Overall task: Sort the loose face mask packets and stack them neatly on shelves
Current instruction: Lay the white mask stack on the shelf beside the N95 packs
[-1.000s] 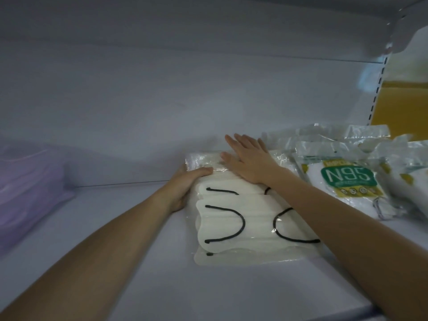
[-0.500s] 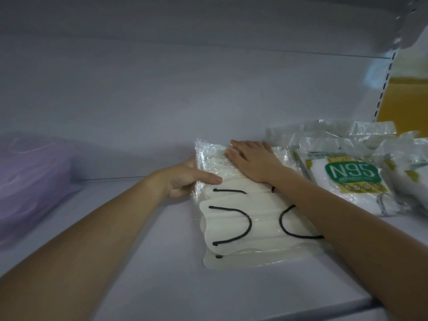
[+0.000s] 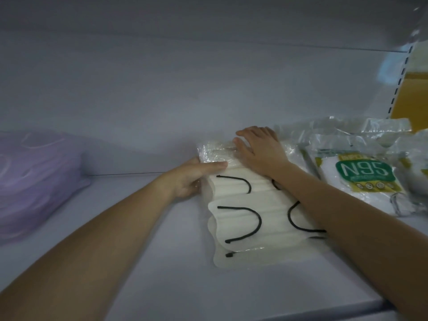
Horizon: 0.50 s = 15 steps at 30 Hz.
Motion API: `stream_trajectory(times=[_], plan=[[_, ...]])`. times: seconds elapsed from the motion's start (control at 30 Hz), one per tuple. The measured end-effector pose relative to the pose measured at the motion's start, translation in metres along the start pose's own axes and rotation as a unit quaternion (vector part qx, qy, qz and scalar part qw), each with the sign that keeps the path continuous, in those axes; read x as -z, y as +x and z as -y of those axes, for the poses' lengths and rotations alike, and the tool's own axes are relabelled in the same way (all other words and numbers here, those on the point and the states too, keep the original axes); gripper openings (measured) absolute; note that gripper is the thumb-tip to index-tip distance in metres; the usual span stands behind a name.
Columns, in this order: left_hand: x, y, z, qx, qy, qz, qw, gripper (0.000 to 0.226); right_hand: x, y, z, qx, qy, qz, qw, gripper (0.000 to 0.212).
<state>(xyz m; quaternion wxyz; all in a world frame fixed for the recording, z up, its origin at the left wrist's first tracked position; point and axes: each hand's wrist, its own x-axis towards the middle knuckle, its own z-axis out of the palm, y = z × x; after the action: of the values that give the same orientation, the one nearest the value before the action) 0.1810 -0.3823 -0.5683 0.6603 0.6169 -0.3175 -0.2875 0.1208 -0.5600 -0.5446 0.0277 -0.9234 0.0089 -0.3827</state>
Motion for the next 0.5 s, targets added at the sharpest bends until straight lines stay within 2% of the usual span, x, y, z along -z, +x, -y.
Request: stream_trajectory(times=[0.1, 0.17, 0.3, 0.43, 0.5], plan=[[0.006, -0.008, -0.004, 0.02, 0.022, 0.079, 0.996, 0.055, 0.001, 0.0, 0.003, 0.016, 0.004, -0.038, 0.999, 0.044], [0.007, -0.007, -0.001, 0.017, 0.041, 0.077, 0.996, 0.068, 0.003, 0.0, 0.006, 0.021, 0.002, -0.051, 0.998, 0.046], [0.001, -0.007, -0.004, 0.001, 0.022, 0.022, 1.0, 0.064, 0.006, 0.002, 0.008, 0.04, 0.001, -0.083, 0.996, 0.035], [0.001, -0.007, -0.011, -0.024, 0.001, 0.002, 1.0, 0.072, 0.02, 0.015, 0.011, -0.002, 0.046, -0.157, 0.986, 0.041], [0.002, -0.007, -0.009, -0.024, 0.006, -0.005, 1.0, 0.073, 0.023, 0.016, 0.012, -0.026, 0.074, -0.164, 0.983, 0.041]])
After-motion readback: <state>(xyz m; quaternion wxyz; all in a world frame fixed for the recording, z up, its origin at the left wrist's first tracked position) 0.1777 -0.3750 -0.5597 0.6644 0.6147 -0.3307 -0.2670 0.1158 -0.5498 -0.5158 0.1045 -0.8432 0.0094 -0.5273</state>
